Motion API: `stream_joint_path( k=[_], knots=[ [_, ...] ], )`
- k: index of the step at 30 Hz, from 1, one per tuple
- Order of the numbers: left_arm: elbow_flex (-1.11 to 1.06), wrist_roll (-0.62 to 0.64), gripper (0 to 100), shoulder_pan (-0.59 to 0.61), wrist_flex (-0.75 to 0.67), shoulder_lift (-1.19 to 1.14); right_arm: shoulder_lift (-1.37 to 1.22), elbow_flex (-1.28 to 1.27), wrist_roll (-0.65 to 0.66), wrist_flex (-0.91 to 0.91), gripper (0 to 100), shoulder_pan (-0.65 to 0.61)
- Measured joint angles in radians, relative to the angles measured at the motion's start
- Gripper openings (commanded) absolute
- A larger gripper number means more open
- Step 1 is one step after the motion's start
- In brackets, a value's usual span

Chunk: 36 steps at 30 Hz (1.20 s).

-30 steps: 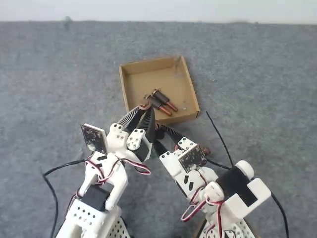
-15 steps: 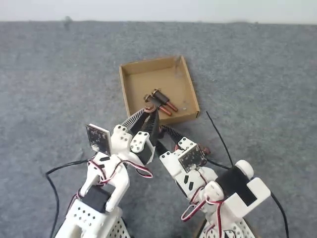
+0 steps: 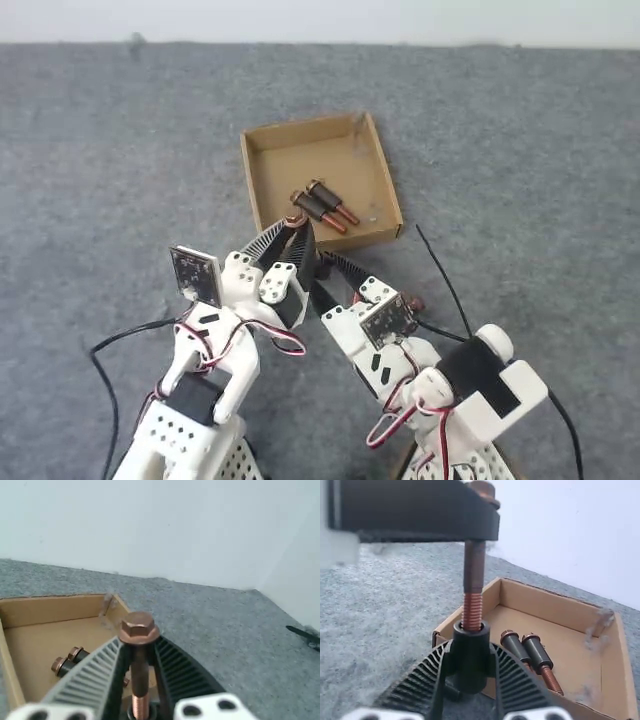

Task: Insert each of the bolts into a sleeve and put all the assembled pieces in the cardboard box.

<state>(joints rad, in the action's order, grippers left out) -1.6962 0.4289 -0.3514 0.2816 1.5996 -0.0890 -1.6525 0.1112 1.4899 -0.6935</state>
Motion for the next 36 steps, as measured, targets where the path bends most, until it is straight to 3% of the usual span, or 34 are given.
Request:
stream_joint_path(
  k=[14, 27, 36],
  knots=[
    [0.002, -0.009, 1, -0.041, 0.011, -0.052, 0.000, 0.000, 0.000, 0.000, 0.6, 0.005],
    [0.000, 0.000, 2, -0.064, -0.158, -0.365, 0.000, 0.000, -0.002, 0.000, 0.6, 0.006],
    [0.000, 0.000, 20, -0.060, -0.158, -0.365, 0.000, 0.000, -0.002, 0.000, 0.6, 0.008]
  ],
)
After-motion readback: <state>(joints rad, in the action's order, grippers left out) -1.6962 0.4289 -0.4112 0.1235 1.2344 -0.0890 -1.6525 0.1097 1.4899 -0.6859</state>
